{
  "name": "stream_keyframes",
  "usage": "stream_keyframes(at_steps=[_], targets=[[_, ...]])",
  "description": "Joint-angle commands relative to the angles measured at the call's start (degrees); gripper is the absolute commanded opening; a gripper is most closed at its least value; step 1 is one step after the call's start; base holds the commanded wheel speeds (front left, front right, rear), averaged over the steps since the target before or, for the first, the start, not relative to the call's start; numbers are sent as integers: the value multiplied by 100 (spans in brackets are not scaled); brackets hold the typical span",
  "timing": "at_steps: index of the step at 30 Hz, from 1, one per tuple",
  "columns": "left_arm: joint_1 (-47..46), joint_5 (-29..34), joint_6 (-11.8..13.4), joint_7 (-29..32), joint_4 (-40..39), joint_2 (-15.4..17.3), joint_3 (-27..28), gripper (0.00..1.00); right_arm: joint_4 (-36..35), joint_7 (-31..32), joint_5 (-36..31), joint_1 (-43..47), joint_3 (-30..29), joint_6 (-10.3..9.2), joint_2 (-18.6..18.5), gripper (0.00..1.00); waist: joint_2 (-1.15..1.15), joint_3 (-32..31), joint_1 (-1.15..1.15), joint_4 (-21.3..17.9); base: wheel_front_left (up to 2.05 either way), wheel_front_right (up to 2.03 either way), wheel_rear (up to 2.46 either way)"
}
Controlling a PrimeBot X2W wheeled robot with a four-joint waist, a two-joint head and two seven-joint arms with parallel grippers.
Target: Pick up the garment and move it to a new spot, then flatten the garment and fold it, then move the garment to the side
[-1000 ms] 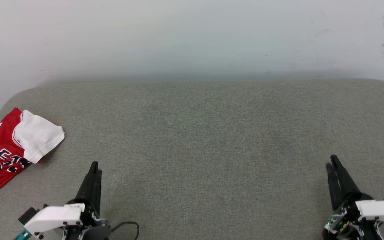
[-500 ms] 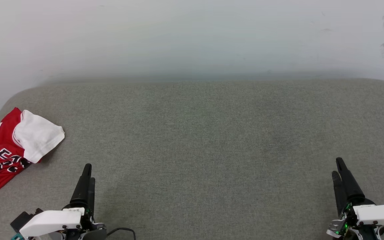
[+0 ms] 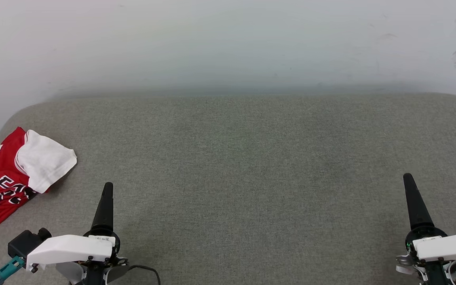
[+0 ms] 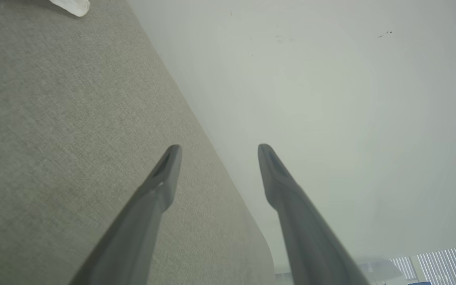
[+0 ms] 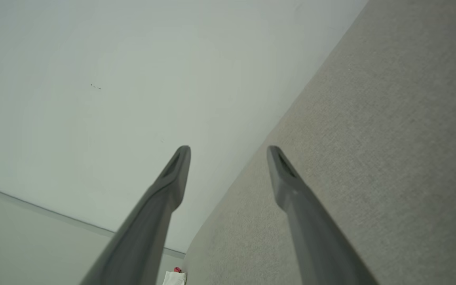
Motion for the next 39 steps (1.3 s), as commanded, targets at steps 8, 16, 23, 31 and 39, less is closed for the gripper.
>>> stream_keyframes(at_steps=[8,16,23,31,39], targets=[[7,1129,304,-206,-331,23,-216,100,-361,-207,-1190,27,180,0,-2,100,0,-4,0,16,0,0,0],[68,2003,502,-368,-419,25,-363,100,-463,-370,-2199,121,355,0,-2,100,0,-13,0,25,0,0,0],[109,2667,613,-496,-463,29,-479,100,-470,-498,-2865,190,397,0,-1,100,0,-16,0,38,0,0,0],[154,3323,725,-634,-502,87,-631,100,-457,-636,-3520,248,438,0,0,100,0,-19,0,50,0,0,0],[183,3840,824,-763,-560,131,-758,100,-496,-766,-4104,310,481,0,0,100,0,-19,0,63,0,0,0]])
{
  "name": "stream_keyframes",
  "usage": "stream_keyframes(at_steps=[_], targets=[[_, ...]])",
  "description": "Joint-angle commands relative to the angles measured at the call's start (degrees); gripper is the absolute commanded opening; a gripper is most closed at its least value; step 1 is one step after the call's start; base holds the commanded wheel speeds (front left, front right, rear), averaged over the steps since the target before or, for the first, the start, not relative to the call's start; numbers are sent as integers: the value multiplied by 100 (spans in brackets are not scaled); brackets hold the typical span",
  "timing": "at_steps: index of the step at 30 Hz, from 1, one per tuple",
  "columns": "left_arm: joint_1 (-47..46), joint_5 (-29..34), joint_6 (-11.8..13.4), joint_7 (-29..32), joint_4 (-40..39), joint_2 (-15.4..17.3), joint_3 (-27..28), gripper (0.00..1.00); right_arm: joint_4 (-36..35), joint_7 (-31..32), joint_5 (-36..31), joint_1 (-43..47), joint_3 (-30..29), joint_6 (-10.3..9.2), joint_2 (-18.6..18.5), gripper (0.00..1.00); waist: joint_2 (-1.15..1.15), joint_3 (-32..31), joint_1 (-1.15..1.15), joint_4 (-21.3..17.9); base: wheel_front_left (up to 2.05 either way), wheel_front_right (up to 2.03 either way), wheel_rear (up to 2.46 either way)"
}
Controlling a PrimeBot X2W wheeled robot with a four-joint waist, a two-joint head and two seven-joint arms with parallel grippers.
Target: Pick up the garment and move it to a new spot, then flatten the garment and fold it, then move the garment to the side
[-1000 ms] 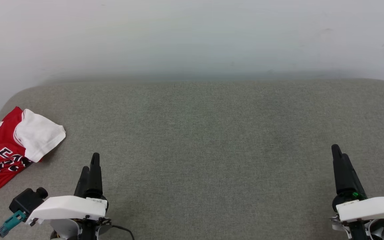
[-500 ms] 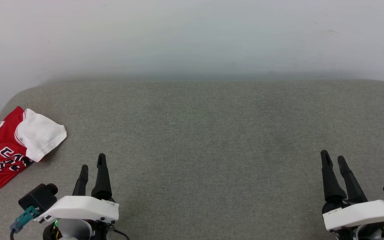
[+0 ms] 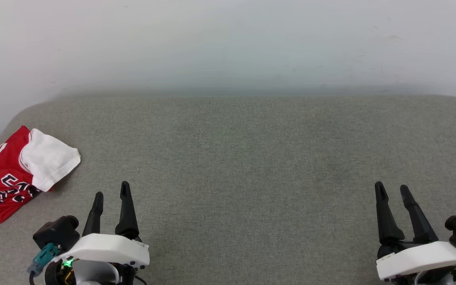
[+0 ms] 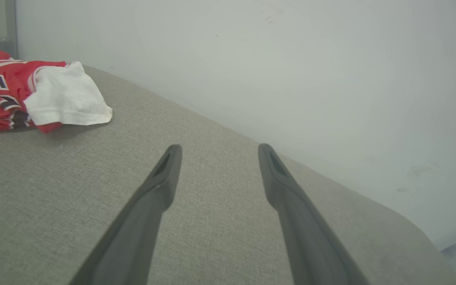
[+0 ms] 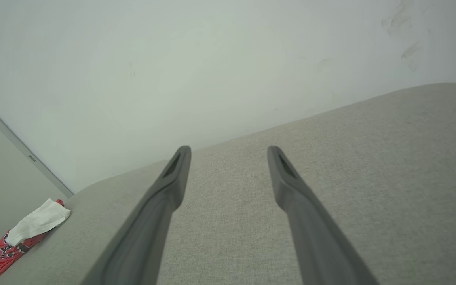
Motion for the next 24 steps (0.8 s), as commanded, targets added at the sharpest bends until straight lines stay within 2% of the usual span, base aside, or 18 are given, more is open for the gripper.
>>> stream_keyframes(at_steps=[1,24], targets=[[0,171,25,-62,-99,50,-36,100,-96,-59,-180,16,20,0,0,100,0,1,0,3,0,0,0],[158,1411,137,-371,-210,73,-279,100,-284,-367,-1477,174,157,0,3,100,0,-27,0,18,0,0,0]])
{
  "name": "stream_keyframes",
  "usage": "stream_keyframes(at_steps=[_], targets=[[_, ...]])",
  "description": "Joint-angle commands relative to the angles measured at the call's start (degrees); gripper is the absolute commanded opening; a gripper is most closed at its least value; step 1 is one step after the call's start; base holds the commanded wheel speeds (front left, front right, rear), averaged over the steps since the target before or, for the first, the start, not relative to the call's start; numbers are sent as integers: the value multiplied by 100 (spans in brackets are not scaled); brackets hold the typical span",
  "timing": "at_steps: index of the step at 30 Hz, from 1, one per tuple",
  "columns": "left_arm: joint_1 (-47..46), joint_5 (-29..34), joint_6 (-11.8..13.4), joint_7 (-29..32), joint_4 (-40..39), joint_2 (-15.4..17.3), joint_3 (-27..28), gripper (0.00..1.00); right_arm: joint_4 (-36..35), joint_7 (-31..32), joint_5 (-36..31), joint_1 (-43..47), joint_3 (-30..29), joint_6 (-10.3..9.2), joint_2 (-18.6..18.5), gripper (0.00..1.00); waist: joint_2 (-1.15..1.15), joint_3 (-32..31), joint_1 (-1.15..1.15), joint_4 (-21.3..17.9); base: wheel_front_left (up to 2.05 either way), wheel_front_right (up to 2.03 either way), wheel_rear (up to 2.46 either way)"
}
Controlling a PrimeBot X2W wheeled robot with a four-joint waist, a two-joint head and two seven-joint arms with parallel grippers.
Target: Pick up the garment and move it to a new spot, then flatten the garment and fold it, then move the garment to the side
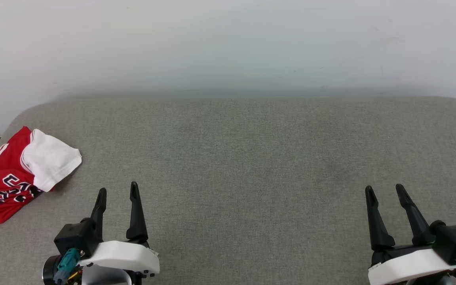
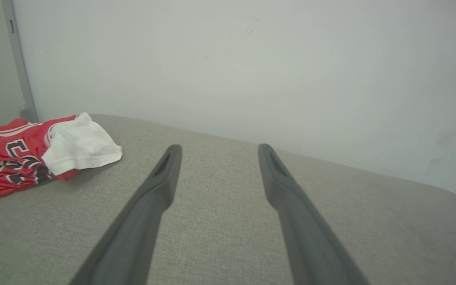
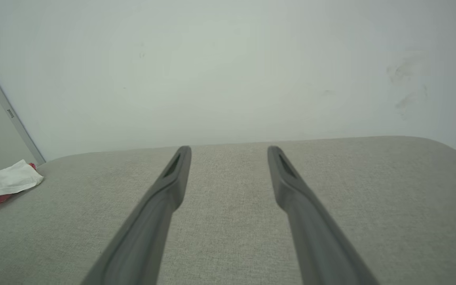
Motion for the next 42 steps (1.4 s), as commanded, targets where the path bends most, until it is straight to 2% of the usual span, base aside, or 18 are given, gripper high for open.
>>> stream_keyframes(at_steps=[1,11,22,30,42], targets=[[28,101,16,-43,-51,30,-11,100,-74,-42,-100,19,13,-2,4,100,0,0,0,1,0,0,0],[104,545,42,-165,-47,-4,-52,100,-156,-170,-545,95,7,-2,5,100,0,-10,0,2,0,0,0],[161,878,-138,-287,-26,-53,-11,100,-217,-285,-719,131,-49,-2,6,100,0,0,0,7,0,0,0],[202,1146,-169,-373,60,-80,30,100,-239,-369,-870,197,-73,-3,7,100,0,-11,0,9,0,0,0],[199,1138,-228,-413,171,-96,60,100,-167,-411,-837,197,-152,-3,7,100,0,-2,0,10,0,0,0]])
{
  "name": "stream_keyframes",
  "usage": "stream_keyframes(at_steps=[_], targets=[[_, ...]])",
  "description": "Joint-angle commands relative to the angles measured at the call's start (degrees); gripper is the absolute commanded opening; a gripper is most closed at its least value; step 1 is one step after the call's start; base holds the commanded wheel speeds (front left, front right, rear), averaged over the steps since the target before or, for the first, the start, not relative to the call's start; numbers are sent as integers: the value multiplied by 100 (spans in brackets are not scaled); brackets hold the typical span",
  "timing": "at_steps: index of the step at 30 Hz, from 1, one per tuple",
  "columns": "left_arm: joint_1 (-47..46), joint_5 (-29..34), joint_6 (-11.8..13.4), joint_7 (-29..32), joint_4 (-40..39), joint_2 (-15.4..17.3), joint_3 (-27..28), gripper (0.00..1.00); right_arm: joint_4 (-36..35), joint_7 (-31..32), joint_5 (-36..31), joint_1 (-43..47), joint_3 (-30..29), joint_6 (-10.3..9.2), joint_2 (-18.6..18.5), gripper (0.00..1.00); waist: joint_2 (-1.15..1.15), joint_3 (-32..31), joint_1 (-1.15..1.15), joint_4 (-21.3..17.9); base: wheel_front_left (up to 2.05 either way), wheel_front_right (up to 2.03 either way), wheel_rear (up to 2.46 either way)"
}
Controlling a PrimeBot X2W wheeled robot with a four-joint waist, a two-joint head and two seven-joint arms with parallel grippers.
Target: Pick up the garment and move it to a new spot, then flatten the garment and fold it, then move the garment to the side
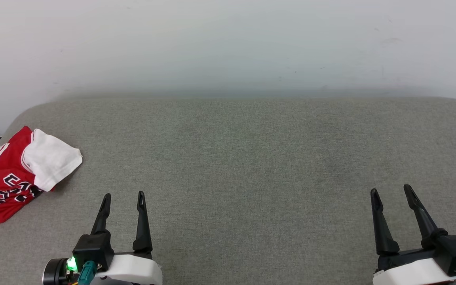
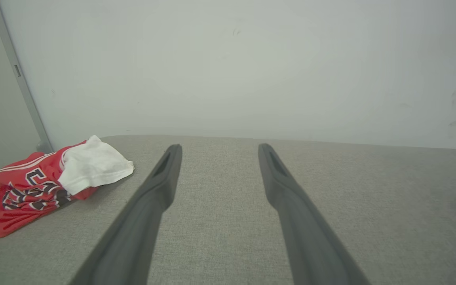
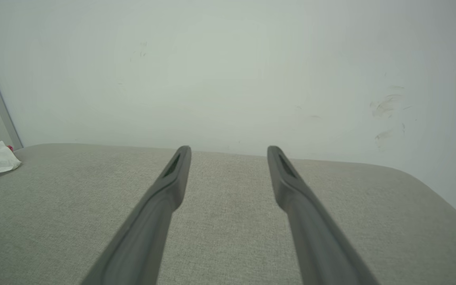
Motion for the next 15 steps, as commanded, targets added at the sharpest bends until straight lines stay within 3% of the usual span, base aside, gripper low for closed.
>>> stream_keyframes(at_steps=[1,15], targets=[[14,-27,-2,-16,14,-5,-3,100,8,-12,22,32,-13,-4,7,100,0,2,0,0,0,0,0],[1,-148,-38,-16,164,-6,3,100,143,-12,250,54,-17,-4,7,100,0,6,0,11,0,0,0]])
